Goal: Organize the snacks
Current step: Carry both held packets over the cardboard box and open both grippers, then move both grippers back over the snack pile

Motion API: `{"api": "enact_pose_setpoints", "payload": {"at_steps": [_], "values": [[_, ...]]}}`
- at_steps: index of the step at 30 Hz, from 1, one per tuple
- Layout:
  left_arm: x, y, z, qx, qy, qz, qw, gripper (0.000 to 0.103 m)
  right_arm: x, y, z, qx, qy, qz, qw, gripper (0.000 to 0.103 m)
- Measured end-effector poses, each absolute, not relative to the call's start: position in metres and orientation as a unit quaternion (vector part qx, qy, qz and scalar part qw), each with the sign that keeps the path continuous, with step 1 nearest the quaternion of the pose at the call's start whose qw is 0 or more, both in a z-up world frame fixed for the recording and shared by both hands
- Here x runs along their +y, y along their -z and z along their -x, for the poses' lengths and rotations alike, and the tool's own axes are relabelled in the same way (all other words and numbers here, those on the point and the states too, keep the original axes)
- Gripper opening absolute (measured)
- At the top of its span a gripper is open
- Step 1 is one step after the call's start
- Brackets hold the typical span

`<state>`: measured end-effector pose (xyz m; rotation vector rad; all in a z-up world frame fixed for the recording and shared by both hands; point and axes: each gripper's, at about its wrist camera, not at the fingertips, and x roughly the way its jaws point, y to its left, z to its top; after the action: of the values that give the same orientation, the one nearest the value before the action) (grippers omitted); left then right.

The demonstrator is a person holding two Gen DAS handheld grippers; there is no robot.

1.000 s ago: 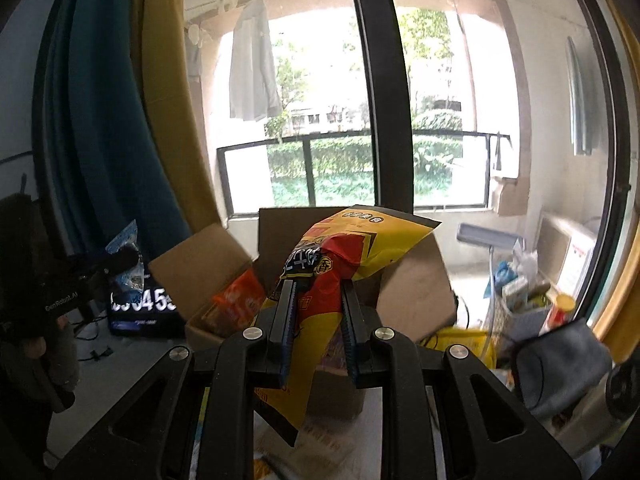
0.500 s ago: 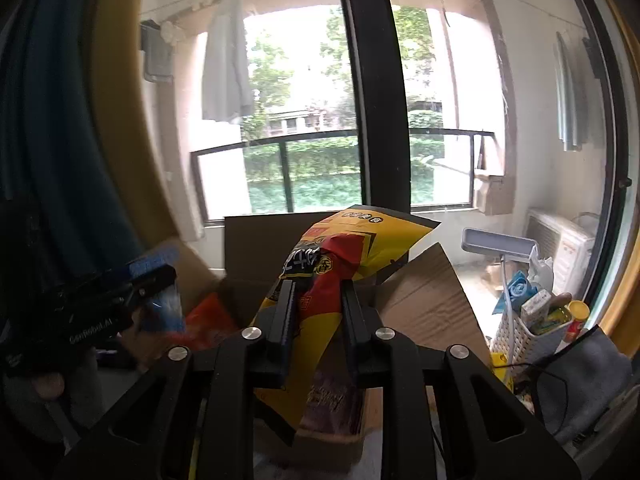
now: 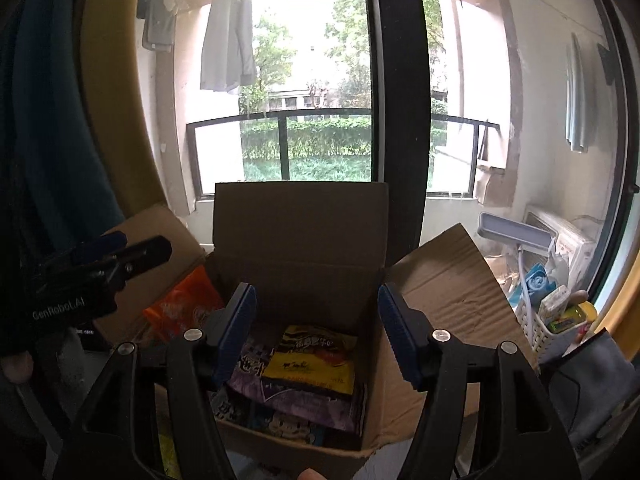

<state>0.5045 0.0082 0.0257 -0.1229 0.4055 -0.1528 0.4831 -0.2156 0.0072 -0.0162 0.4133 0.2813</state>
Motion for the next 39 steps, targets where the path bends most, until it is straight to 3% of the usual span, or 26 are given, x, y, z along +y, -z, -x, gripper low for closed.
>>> {"api": "enact_pose_setpoints", "payload": {"at_steps": [13, 39], "values": [[0.006, -0.042, -0.446, 0.171, 0.076, 0.052, 0.981, 0.089, -0.215, -0.024, -0.432, 0.197, -0.139, 0.015, 0.970, 0.067], [0.003, -0.027, -0.316, 0.154, 0.071, 0.027, 0.985, 0.089, -0.232, -0.027, -0.320, 0.185, -0.153, 0.028, 0.970, 0.067]]}}
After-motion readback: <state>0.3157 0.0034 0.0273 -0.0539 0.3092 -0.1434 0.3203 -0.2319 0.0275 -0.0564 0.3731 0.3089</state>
